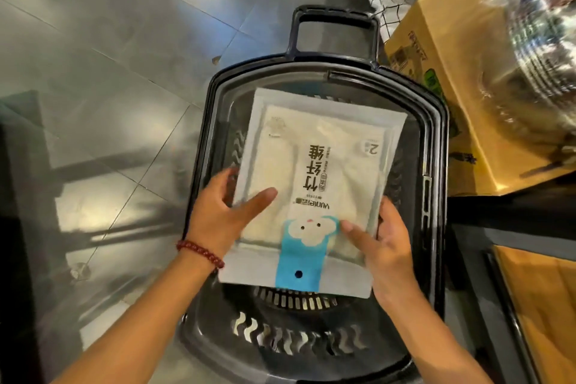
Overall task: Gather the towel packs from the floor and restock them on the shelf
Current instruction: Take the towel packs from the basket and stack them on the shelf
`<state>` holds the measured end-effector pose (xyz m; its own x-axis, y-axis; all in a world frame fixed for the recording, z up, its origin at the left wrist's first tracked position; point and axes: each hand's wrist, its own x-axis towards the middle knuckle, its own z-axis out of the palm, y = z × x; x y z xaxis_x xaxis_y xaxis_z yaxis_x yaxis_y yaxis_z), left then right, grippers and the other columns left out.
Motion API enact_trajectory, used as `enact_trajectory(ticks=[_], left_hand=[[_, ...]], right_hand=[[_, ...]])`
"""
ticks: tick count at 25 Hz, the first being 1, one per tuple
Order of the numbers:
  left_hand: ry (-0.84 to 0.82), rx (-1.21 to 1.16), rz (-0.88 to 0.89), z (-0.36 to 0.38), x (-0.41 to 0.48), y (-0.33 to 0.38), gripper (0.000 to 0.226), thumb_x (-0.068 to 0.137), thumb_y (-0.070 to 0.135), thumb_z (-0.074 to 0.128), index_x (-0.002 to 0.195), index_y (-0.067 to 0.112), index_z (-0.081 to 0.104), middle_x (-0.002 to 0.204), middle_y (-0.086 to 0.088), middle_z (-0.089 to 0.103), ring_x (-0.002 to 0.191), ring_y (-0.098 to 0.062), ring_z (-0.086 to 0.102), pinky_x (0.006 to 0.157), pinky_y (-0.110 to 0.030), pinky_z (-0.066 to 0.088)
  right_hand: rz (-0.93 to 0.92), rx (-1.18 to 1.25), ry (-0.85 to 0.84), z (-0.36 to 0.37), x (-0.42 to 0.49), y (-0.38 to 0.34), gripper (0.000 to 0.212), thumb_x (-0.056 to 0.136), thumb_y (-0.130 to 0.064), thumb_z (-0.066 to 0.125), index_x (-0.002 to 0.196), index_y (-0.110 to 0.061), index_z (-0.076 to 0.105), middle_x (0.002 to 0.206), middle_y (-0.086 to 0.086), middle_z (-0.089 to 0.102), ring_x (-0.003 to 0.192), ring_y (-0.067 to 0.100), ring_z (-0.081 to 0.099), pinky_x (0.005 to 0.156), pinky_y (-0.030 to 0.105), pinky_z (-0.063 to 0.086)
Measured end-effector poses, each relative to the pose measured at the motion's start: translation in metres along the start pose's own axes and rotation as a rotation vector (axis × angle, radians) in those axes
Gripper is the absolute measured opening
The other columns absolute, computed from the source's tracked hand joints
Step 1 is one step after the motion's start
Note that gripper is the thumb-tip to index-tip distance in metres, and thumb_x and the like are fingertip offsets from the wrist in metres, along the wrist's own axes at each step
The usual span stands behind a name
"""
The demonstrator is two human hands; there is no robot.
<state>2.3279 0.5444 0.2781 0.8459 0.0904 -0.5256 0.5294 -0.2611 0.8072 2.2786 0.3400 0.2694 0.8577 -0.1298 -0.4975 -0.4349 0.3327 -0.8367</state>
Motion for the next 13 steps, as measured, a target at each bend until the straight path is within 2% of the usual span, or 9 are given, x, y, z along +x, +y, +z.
enact_trajectory(ticks=[1, 2, 4, 6, 7, 9, 11, 13], left_hand=[[-0.042, -0.103, -0.074, 0.003, 0.000, 0.000, 0.057, 0.051, 0.049, 0.076, 0.098, 0.019, 0.063, 0.079, 0.017, 0.071, 0.078, 0.002, 0.067, 0.058, -0.009, 0.050], [-0.080, -0.157, -0.126, 0.003, 0.000, -0.002, 0.038, 0.057, 0.036, 0.077, 0.090, 0.021, 0.063, 0.069, 0.016, 0.071, 0.072, 0.000, 0.068, 0.054, -0.011, 0.050], [-0.100, -0.120, -0.144, -0.001, -0.001, -0.008, 0.017, 0.071, 0.016, 0.072, 0.085, 0.021, 0.063, 0.066, 0.017, 0.071, 0.066, 0.001, 0.068, 0.053, -0.013, 0.051], [-0.006, -0.089, -0.130, -0.012, 0.000, -0.016, 0.015, 0.075, 0.011, 0.070, 0.084, 0.021, 0.064, 0.064, 0.017, 0.070, 0.064, 0.000, 0.068, 0.053, -0.013, 0.052], [0.076, -0.086, -0.125, -0.019, 0.000, -0.018, 0.016, 0.075, 0.011, 0.070, 0.085, 0.021, 0.064, 0.062, 0.014, 0.070, 0.063, -0.001, 0.068, 0.053, -0.014, 0.052], [0.240, -0.041, -0.104, -0.032, 0.003, -0.024, 0.016, 0.075, 0.011, 0.071, 0.088, 0.017, 0.064, 0.069, 0.012, 0.067, 0.068, -0.008, 0.065, 0.059, -0.019, 0.050], [0.337, -0.001, -0.097, -0.040, 0.006, -0.030, 0.012, 0.077, 0.012, 0.070, 0.081, 0.019, 0.062, 0.075, 0.008, 0.062, 0.075, -0.017, 0.062, 0.064, -0.024, 0.046], [0.379, 0.034, -0.131, -0.044, 0.011, -0.036, 0.016, 0.077, 0.014, 0.071, 0.072, 0.022, 0.059, 0.073, 0.006, 0.060, 0.078, -0.023, 0.060, 0.065, -0.026, 0.046]], right_hand=[[0.024, 0.016, -0.023, 0.002, 0.000, -0.001, 0.042, 0.073, -0.001, 0.063, 0.111, -0.017, 0.056, 0.106, 0.001, 0.071, 0.100, 0.019, 0.068, 0.079, 0.034, 0.058], [0.046, 0.008, -0.039, 0.005, 0.002, 0.001, 0.044, 0.073, 0.000, 0.063, 0.114, -0.016, 0.055, 0.107, 0.003, 0.071, 0.100, 0.018, 0.067, 0.079, 0.034, 0.058], [0.085, -0.054, -0.066, 0.010, 0.011, 0.008, 0.041, 0.077, 0.004, 0.063, 0.112, -0.015, 0.055, 0.107, 0.002, 0.069, 0.099, 0.014, 0.067, 0.080, 0.031, 0.057], [0.100, -0.219, -0.079, 0.010, 0.023, 0.024, 0.028, 0.082, 0.000, 0.064, 0.100, -0.020, 0.057, 0.100, -0.001, 0.068, 0.091, 0.008, 0.067, 0.076, 0.025, 0.056], [0.086, -0.320, -0.031, 0.007, 0.031, 0.034, 0.021, 0.083, -0.004, 0.065, 0.094, -0.021, 0.058, 0.095, 0.000, 0.067, 0.086, 0.008, 0.065, 0.075, 0.025, 0.054], [0.064, -0.510, 0.176, -0.004, 0.049, 0.053, 0.014, 0.083, -0.010, 0.068, 0.094, -0.016, 0.060, 0.092, 0.004, 0.065, 0.085, 0.015, 0.062, 0.080, 0.031, 0.051], [0.138, -0.735, 0.336, -0.016, 0.066, 0.068, 0.032, 0.083, -0.017, 0.069, 0.111, -0.008, 0.058, 0.107, 0.008, 0.063, 0.099, 0.022, 0.060, 0.085, 0.028, 0.045], [0.252, -0.918, 0.316, -0.023, 0.081, 0.086, 0.055, 0.082, -0.026, 0.071, 0.127, -0.003, 0.050, 0.123, 0.012, 0.056, 0.113, 0.027, 0.055, 0.088, 0.030, 0.042]])
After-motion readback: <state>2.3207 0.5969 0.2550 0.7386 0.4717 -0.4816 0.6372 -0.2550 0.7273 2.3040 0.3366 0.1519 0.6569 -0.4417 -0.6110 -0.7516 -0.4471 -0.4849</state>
